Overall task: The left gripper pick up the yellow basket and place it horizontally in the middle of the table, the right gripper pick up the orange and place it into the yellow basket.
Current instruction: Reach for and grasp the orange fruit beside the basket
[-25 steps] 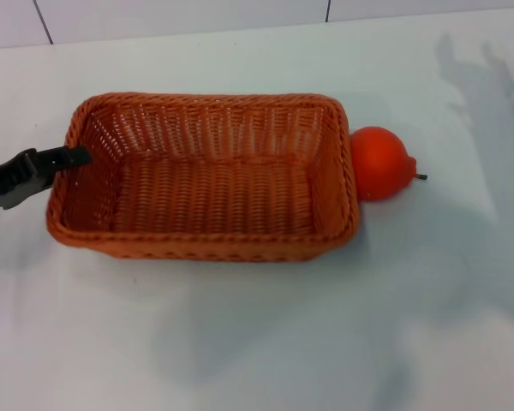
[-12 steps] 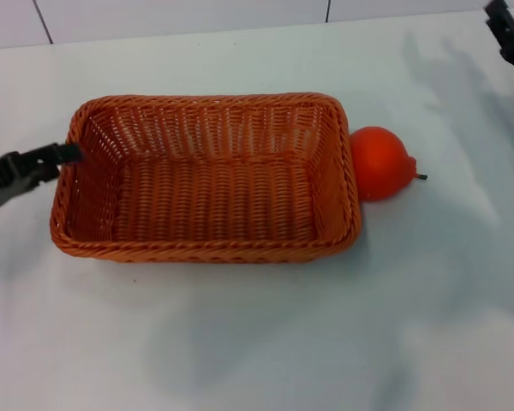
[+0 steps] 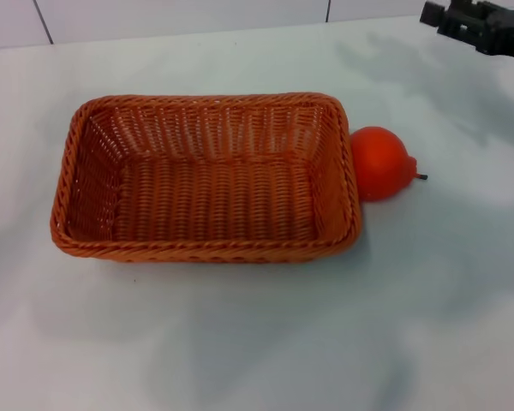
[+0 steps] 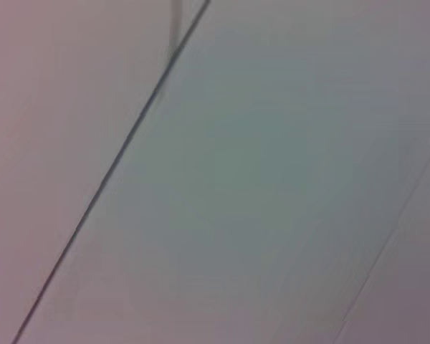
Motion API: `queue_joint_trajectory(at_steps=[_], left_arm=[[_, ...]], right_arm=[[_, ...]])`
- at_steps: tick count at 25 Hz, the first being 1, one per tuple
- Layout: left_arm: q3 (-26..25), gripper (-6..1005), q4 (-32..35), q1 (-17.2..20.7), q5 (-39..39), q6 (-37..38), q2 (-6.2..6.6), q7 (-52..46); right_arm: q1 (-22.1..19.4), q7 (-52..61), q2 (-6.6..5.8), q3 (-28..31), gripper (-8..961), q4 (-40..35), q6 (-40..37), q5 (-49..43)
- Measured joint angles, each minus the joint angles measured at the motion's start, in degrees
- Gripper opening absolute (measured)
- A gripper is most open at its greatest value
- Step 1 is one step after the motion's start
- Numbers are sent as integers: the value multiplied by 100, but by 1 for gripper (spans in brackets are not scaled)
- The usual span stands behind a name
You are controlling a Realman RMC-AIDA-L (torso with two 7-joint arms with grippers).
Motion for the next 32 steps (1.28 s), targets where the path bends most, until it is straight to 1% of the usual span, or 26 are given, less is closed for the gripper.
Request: queue_joint_trajectory(at_steps=[1, 3, 4, 5, 7, 10, 12, 13, 15, 18, 20, 24, 28, 32], left_arm=[[1, 646, -196, 2, -186, 71, -1, 396], [-4, 646, -555, 3, -487, 179, 2, 970], [-4, 646, -555, 3, -487, 179, 2, 970], [-4, 646, -903, 3, -784, 255, 4, 1451], [-6, 646, -1040, 1, -894, 265, 3, 1593], [-6, 646, -1128, -15, -926, 277, 8, 1637], [-5, 646, -1139, -29, -931, 300, 8, 1643], [2, 646, -1140, -39, -932, 308, 10, 1645], [13, 646, -1143, -50, -933, 321, 14, 1646], [24, 646, -1154, -60, -935, 324, 17, 1634], [34, 646, -1194, -65, -937, 325, 17, 1636], [37, 646, -1236, -74, -937, 325, 16, 1641], [38, 645, -1247, -74, -938, 337, 8, 1635], [38, 645, -1351, -85, -937, 342, 6, 1634]], right_arm=[[31, 381, -57, 13, 791, -292, -108, -411], [62, 1031, -95, 40, 836, -944, -315, -1132], [73, 1322, -95, 46, 858, -1268, -414, -1449], [96, 1560, -91, 43, 866, -1569, -564, -1766], [189, 1888, -87, 22, 881, -2024, -948, -2352], [510, 2187, -109, 28, 905, -2373, -1716, -3406], [773, 2324, -113, 22, 921, -2415, -2086, -4068], [881, 2364, -99, -4, 928, -2416, -2147, -4363], [1043, 2398, -39, -68, 944, -2406, -2218, -4818], [1194, 2401, 150, -149, 943, -2413, -2118, -5281], [1241, 2379, 274, -160, 942, -2422, -2002, -5411], [1288, 2375, 455, -433, 930, -2369, -1613, -5509], [1303, 2420, 540, -772, 918, -2216, -1183, -5531], [1332, 2443, 561, -864, 906, -1972, -748, -5544]])
